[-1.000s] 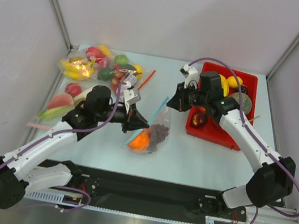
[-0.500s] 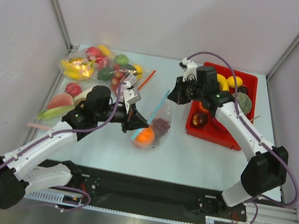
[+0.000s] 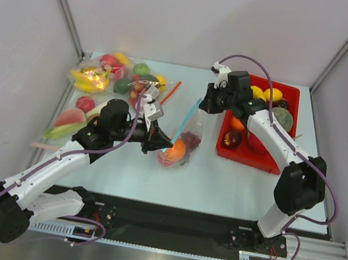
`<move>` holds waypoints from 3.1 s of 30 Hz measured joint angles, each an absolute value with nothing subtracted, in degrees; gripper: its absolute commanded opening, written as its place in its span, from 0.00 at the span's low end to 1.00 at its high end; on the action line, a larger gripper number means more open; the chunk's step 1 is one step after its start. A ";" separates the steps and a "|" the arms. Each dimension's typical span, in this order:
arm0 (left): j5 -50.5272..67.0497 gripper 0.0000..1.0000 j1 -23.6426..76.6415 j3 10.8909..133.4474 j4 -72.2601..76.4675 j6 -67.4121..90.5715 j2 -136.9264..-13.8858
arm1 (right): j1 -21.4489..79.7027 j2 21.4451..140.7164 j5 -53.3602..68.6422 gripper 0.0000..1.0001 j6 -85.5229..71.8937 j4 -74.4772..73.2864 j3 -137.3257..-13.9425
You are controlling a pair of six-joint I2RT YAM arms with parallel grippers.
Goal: Open the zip-top bag and remove the fake food
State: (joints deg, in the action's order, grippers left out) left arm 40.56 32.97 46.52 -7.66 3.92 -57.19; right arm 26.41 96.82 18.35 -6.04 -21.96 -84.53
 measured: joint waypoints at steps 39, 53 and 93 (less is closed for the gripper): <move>21.08 0.00 42.52 47.09 -9.82 5.56 -59.00 | 34.57 87.90 -1.54 0.48 -18.96 -28.36 -86.37; 19.07 0.00 43.31 47.40 -10.50 5.48 -59.55 | 37.06 84.79 -6.76 0.49 -23.40 -32.49 -79.46; 15.29 0.76 41.36 57.30 -9.15 11.60 -69.58 | 36.88 84.42 1.17 0.00 -23.99 -24.47 -69.84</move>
State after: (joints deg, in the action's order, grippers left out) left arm 15.29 41.36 57.30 -9.15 11.60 -69.58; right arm 36.88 84.42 1.17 -23.99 -24.47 -69.84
